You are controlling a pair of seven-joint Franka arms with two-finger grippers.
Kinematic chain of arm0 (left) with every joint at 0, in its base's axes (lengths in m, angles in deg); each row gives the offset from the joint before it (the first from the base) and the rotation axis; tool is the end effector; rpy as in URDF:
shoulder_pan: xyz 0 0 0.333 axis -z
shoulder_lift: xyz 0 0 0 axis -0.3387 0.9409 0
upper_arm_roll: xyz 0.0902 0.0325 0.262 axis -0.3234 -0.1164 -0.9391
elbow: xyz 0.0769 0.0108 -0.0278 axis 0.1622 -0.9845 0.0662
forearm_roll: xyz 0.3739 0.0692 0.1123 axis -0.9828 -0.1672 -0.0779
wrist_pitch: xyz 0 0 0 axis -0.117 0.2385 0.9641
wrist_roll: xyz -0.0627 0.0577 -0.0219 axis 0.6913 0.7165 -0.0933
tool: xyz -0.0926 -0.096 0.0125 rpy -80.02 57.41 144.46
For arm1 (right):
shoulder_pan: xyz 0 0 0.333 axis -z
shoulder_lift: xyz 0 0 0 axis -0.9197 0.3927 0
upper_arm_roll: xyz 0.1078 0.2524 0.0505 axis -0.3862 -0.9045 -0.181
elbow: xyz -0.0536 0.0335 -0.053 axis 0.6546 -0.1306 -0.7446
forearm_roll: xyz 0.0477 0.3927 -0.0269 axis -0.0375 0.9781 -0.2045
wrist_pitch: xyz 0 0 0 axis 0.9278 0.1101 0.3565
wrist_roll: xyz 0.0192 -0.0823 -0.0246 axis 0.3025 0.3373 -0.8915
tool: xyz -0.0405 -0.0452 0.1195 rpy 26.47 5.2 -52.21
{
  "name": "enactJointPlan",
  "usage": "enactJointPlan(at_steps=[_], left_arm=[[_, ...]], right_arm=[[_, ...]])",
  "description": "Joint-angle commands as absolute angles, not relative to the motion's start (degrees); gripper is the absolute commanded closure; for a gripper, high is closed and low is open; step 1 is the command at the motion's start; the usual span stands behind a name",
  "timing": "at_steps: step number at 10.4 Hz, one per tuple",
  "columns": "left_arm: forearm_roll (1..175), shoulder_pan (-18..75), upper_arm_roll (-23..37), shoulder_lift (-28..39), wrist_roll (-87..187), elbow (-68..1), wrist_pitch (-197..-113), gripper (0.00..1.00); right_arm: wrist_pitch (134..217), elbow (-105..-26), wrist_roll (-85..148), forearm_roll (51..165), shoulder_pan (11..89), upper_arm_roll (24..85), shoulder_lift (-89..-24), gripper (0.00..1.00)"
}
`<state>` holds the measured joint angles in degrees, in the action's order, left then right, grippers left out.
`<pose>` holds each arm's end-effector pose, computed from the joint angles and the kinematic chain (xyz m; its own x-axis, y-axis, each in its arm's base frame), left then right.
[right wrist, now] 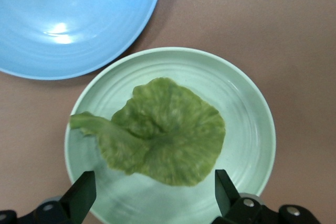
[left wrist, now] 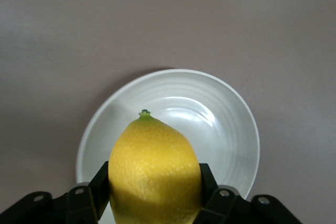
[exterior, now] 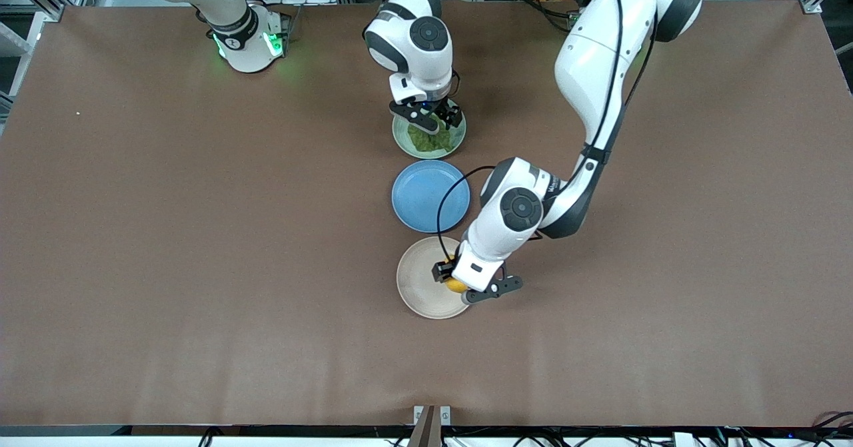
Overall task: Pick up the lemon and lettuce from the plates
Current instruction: 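Lift the lemon with the left gripper while the right gripper lowers onto lettuce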
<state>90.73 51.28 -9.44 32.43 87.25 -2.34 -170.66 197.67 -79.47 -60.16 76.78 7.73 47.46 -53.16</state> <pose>0.6373 -0.4186 0.1998 0.9473 0.3203 0.0072 0.3056 -0.9100 0.2800 0.2878 0.5229 0.1688 0.8588 -0.5058 -0.0822 -0.5052 -0.8625 0.0288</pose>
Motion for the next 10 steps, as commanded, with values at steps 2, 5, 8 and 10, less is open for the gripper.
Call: enactJointPlan(at_steps=[2, 5, 8, 10], left_arm=[[92.1, 48.7, -9.2, 28.7, 85.5, -3.2, -163.4, 0.99], [92.1, 46.2, -9.2, 26.8, 81.4, -3.2, -157.1, 0.99], [91.5, 43.1, -9.9, 24.8, 73.9, -3.4, -150.4, 0.97], [91.4, 40.6, -10.0, 23.8, 69.3, -4.1, -146.8, 0.97]], right_arm=[[201.0, -79.5, -61.5, 77.2, 6.6, 47.9, -50.8, 0.0], [203.4, -79.5, -61.5, 77.2, 6.6, 48.0, -50.1, 0.0], [204.3, -79.2, -61.5, 77.1, 6.5, 48.0, -49.1, 0.0], [206.4, -78.9, -61.5, 77.1, 6.5, 48.0, -47.8, 0.0]])
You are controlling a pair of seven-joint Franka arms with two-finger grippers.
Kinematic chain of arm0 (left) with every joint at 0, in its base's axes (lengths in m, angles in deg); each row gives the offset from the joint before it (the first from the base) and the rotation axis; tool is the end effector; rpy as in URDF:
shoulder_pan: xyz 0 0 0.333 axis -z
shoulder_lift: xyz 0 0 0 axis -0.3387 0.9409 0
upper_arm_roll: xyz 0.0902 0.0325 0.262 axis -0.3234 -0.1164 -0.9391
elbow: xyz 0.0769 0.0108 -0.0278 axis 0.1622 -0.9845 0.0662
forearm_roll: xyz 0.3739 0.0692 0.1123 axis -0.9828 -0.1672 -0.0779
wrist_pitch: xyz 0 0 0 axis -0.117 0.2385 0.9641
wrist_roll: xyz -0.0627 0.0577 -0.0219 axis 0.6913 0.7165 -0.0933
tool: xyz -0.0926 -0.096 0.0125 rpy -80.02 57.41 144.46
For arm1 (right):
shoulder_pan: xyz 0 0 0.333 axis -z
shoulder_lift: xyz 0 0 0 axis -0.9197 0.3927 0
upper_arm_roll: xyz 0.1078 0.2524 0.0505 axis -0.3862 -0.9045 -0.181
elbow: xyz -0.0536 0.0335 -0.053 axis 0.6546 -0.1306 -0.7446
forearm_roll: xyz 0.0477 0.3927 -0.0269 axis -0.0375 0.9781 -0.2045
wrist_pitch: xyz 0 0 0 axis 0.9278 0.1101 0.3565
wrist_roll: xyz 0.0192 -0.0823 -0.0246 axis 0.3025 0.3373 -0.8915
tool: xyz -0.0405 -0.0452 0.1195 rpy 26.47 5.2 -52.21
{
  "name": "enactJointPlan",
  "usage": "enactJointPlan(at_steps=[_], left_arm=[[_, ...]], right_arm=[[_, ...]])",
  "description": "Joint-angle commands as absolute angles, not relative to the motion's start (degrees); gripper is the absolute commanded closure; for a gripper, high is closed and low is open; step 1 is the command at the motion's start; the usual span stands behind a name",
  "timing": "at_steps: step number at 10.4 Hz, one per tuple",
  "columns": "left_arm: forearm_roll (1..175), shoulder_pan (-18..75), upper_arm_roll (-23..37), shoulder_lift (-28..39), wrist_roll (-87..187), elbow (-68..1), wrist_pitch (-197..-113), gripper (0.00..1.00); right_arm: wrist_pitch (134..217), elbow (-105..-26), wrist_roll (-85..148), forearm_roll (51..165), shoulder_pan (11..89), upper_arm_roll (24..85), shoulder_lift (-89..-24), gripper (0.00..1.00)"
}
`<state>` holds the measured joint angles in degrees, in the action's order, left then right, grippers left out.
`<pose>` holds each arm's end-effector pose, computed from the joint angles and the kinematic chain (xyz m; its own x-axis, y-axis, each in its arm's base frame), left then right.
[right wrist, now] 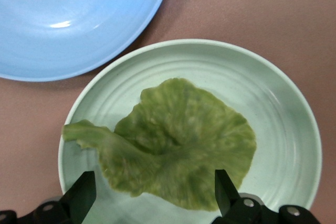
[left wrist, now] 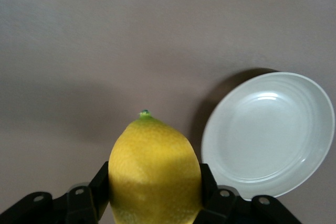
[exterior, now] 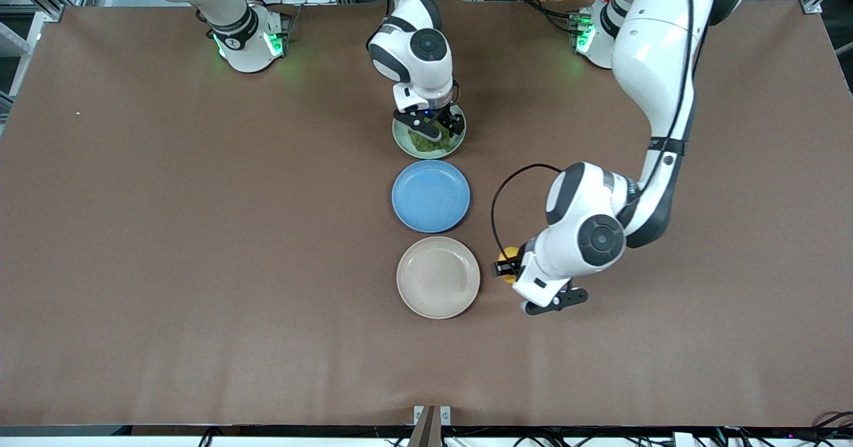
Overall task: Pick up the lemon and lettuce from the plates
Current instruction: 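Carry the lemon aside with the left gripper while the right gripper grasps lettuce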
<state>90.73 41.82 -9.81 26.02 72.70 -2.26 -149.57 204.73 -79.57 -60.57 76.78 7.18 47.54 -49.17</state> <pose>0.6641 -0.3023 0.2485 0.9740 0.1787 -0.1391 0.1993 -0.9681 0.1520 0.2867 0.5272 0.1371 0.8570 -0.5098 -0.0748 -0.5125 -0.8584 -0.0219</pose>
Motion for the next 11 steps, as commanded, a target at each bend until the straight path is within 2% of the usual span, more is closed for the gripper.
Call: enactJointPlan(at_steps=[1, 7, 8, 9, 11], left_arm=[[91.4, 39.4, -10.0, 23.4, 66.7, -4.1, -144.4, 0.97], [87.1, 34.5, -10.1, 23.0, 59.8, -5.3, -139.3, 0.96], [86.8, 33.2, -10.1, 23.1, 57.6, -6.0, -139.3, 0.96], [86.8, 31.7, -10.2, 23.4, 55.6, -6.1, -139.3, 0.95], [84.8, 29.8, -10.1, 24.3, 52.0, -6.1, -139.4, 0.94]], right_arm=[[206.5, -78.8, -61.5, 77.0, 6.5, 48.0, -47.5, 0.0], [206.6, -78.2, -61.5, 76.2, 6.4, 48.1, -46.3, 0.0], [206.5, -78.2, -61.6, 76.1, 6.3, 48.1, -46.3, 0.07], [206.5, -78.2, -61.6, 76.1, 6.3, 48.1, -46.3, 0.21], [206.6, -78.1, -61.6, 75.7, 6.1, 48.2, -46.3, 0.64]])
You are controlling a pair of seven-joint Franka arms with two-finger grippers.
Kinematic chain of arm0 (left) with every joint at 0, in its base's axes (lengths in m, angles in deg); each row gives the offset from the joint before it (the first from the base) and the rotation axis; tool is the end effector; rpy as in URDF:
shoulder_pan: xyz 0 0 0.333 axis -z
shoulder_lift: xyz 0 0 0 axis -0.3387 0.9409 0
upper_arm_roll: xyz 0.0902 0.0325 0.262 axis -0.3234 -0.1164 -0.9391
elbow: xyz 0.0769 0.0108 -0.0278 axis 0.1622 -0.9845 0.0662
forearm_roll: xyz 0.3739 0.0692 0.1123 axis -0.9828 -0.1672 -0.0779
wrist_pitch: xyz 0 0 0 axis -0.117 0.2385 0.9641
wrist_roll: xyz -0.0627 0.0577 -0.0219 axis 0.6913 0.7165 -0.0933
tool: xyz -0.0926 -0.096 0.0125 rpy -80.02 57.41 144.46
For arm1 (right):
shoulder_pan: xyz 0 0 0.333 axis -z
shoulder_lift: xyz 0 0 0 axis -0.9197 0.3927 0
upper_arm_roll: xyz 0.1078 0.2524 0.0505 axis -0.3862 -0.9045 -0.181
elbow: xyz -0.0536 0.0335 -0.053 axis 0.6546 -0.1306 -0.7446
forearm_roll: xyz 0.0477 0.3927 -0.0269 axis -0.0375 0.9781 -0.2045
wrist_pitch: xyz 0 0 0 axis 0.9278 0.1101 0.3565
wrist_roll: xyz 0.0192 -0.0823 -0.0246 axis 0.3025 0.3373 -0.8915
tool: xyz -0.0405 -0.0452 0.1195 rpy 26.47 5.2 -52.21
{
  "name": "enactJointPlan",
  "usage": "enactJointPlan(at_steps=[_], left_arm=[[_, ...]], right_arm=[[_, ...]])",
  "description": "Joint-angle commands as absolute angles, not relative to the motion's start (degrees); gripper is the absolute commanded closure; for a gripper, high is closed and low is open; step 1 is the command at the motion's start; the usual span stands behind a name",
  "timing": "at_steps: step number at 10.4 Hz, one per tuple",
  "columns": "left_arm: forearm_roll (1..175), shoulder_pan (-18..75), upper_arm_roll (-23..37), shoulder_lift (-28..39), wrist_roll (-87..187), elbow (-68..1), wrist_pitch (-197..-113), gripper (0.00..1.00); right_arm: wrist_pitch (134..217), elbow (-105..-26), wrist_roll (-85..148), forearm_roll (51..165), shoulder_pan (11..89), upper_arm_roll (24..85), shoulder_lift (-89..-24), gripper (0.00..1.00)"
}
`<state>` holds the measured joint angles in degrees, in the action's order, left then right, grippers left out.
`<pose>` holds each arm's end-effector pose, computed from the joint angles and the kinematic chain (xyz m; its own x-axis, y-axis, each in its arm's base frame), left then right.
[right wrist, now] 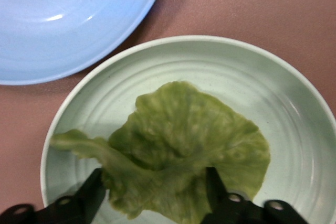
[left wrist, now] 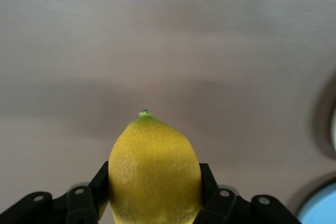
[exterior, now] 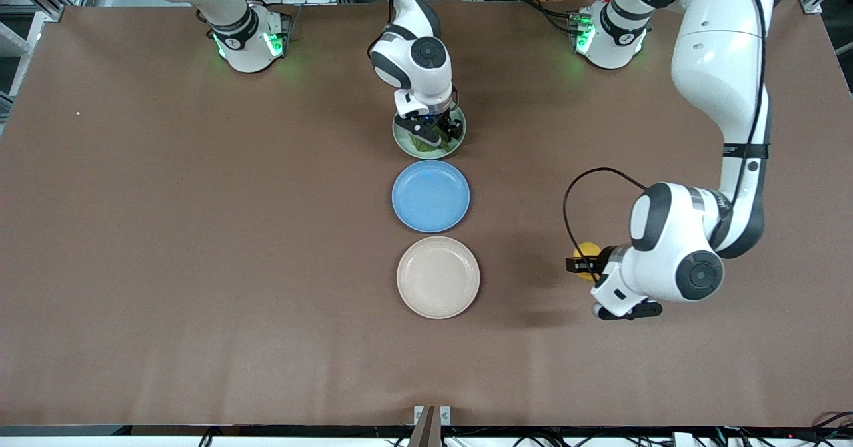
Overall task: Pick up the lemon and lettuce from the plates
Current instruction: 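Carry the lemon aside with the left gripper while the right gripper grasps lettuce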
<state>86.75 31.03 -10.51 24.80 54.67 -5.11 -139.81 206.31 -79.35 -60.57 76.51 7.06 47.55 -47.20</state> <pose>0.6774 -0.1558 0.2283 0.9659 0.0260 -0.2576 0.0479 -0.9957 0.0789 0.2850 0.5260 0.1204 0.8591 -0.5070 -0.0705 -0.5093 -0.8604 -0.0190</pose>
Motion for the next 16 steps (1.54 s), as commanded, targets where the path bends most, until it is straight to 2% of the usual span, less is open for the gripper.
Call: enactJointPlan(at_steps=[1, 2, 3, 9, 12, 14, 15, 16], left_arm=[[83.5, 29.1, -10.1, 24.7, 51.2, -6.1, -139.4, 0.94], [82.8, 28.9, -10.1, 25.4, 50.9, -6.1, -139.5, 0.94], [82.1, 28.6, -10.1, 26.2, 50.6, -6.1, -139.8, 0.94], [77.8, 28.3, -10.1, 30.7, 50.4, -6.2, -141.5, 0.91], [77.7, 27.9, -10.1, 32.0, 50.4, -6.3, -142.5, 0.89], [76.6, 27.9, -10.1, 32.7, 50.4, -6.3, -142.8, 0.82], [76.4, 27.9, -10.1, 32.7, 50.4, -6.2, -142.8, 0.61], [76.4, 28.0, -10.1, 32.6, 50.3, -6.2, -142.8, 0.1]], right_arm=[[206.6, -78.1, -61.6, 73.7, 6.2, 48.2, -46.3, 0.84], [206.6, -78.1, -61.7, 72.7, 6.2, 48.2, -46.4, 0.96], [206.5, -77.5, -61.6, 72.6, 6.3, 48.2, -46.4, 1.0], [204.8, -75.4, -61.3, 72.6, 7.1, 48.3, -48.2, 1.0], [203.5, -75.5, -58.1, 72.6, 7.7, 51.2, -50.9, 1.0], [202.3, -75.6, -55.4, 72.6, 9.6, 52.1, -52.2, 1.0], [200.8, -75.6, -53.6, 72.6, 11.0, 52.1, -53.1, 1.0], [199.2, -75.5, -52.6, 72.6, 12.5, 52.1, -53.9, 1.0]])
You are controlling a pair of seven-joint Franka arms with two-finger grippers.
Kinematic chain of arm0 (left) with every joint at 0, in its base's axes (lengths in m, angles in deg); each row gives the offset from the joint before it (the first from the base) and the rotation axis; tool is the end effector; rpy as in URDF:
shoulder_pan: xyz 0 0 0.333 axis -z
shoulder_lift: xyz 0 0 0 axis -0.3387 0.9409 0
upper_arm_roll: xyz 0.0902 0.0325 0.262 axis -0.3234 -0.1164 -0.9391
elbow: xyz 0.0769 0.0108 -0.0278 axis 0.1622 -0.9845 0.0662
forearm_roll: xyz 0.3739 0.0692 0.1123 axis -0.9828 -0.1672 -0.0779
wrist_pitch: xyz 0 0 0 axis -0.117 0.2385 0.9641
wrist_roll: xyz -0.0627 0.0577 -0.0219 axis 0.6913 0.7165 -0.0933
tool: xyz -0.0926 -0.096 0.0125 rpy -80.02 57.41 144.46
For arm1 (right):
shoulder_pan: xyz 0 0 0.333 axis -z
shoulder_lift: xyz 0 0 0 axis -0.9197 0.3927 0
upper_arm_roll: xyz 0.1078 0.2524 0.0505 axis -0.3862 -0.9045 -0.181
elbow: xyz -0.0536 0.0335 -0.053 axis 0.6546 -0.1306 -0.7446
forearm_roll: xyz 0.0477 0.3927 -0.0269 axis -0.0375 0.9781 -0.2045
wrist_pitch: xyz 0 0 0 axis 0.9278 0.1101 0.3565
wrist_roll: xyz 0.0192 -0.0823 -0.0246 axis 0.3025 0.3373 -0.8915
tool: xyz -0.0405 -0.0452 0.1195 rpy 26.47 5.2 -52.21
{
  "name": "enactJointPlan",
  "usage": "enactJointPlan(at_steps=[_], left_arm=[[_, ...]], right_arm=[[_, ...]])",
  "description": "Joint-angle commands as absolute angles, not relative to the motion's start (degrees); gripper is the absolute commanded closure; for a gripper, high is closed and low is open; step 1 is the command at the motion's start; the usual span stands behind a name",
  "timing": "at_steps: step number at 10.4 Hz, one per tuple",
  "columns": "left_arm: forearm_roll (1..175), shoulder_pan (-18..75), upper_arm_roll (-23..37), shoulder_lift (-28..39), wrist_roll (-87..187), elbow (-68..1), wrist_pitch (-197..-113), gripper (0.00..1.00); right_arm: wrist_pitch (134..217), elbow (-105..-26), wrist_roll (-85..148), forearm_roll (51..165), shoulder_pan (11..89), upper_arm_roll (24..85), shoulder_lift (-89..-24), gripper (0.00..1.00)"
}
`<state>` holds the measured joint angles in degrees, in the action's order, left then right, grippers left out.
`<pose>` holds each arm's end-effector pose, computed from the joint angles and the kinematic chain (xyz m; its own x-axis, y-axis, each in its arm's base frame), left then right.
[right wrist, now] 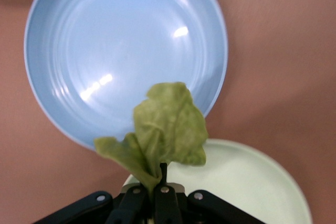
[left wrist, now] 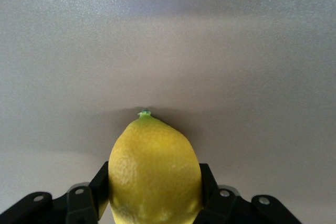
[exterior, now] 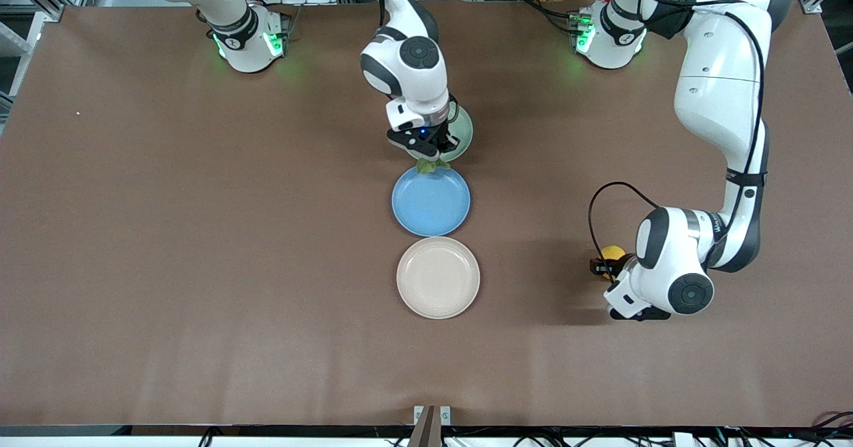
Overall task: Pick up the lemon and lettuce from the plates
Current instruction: 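Lift the lettuce with the right gripper and carry it away from the plates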
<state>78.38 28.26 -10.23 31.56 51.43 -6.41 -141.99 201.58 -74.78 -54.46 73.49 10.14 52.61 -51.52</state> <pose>0.6679 -0.1069 0.1384 0.9437 -0.0139 -0.3304 -0.0304 -0.9985 -0.0447 0.3760 0.5070 0.1915 0.8727 -0.4881 0.0108 -0.4852 -0.8696 -0.0918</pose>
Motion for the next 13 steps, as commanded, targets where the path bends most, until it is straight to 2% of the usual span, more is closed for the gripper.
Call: enactJointPlan(at_steps=[1, 7, 10, 13], left_arm=[[76.4, 28.2, -10.2, 32.2, 50.5, -6.2, -142.8, 0.0], [73.3, 28.6, -10.3, 28.6, 50.5, -5.7, -139.6, 0.0], [71.5, 28.6, -9.9, 27.3, 50.5, -5.6, -138.2, 0.0], [71.9, 27.6, -9.5, 25.3, 50.5, -5.4, -135.5, 0.0]], right_arm=[[198.9, -75.4, -51.0, 72.6, 14.6, 52.1, -54.4, 1.0], [198.1, -74.6, -36.9, 72.6, 30.1, 52.1, -55.8, 1.0], [187.2, -70.8, -28.8, 72.6, 37.5, 52.1, -55.8, 1.0], [182.5, -67.2, -15.4, 72.8, 46.6, 52.0, -56.1, 1.0]])
